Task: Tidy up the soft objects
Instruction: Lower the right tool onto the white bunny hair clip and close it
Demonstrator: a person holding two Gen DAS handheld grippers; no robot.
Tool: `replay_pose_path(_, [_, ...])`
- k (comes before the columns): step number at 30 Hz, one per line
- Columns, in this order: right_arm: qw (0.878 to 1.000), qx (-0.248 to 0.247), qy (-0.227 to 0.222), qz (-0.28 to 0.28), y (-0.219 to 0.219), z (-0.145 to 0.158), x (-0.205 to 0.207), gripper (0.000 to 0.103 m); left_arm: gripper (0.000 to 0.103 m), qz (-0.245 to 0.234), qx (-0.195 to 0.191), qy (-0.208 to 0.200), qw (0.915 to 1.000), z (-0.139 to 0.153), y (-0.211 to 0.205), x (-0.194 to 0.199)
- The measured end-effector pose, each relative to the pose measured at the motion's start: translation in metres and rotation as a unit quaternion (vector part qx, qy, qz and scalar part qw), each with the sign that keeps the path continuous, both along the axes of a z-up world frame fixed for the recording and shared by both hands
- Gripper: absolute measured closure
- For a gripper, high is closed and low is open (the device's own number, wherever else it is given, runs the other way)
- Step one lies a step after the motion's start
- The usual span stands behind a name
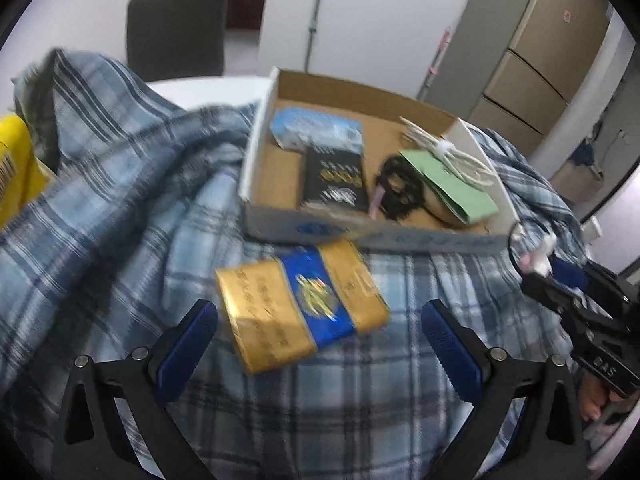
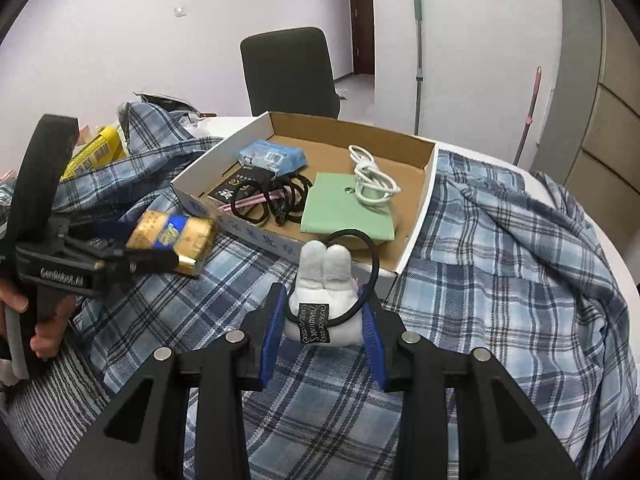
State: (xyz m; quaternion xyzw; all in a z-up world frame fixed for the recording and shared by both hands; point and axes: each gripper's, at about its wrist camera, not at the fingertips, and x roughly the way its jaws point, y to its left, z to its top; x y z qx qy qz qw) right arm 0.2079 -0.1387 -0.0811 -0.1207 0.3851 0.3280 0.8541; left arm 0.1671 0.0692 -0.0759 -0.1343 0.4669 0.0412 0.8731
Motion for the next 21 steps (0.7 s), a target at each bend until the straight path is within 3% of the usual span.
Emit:
replay_pose_path(3, [1.000,0.006,-0.003,0.002,-0.001,0.004,-0.002,0.066,0.000,-0.021,-0.024,0.008,0.9995,-0.003,-0.009,-0.004])
replay_pose_path(5, [1.000,0.009,-0.004,0.003,-0.002,0.005,-0.003,0.066,0.003,-0.040,-0.020,0.017,0.9988,-0.005,-0.018,-0.007])
replay_pose_path(11, [1.000,0.014,-0.004,0.003,-0.006,0.007,-0.004,0.066,0.039,-0.094,-0.031,0.035,0.9944,-0.007,-0.048,-0.020])
replay_pose_path(13, [1.000,0.017,-0.003,0.003,-0.007,0.008,-0.004,0.066,0.042,-0.115,-0.040,0.048,0.9914,-0.011,-0.060,-0.023])
replay_pose_path(15, [1.000,0.020,-0.005,0.003,-0.008,0.009,-0.006,0.066,0.049,-0.137,-0.028,0.046,0.9891,-0.010,-0.074,-0.028])
replay_pose_path(21, [1.000,0.022,-0.011,0.008,-0.008,0.012,-0.010,0.066,0.048,-0.193,0.035,0.020,0.9803,0.008,-0.105,-0.039])
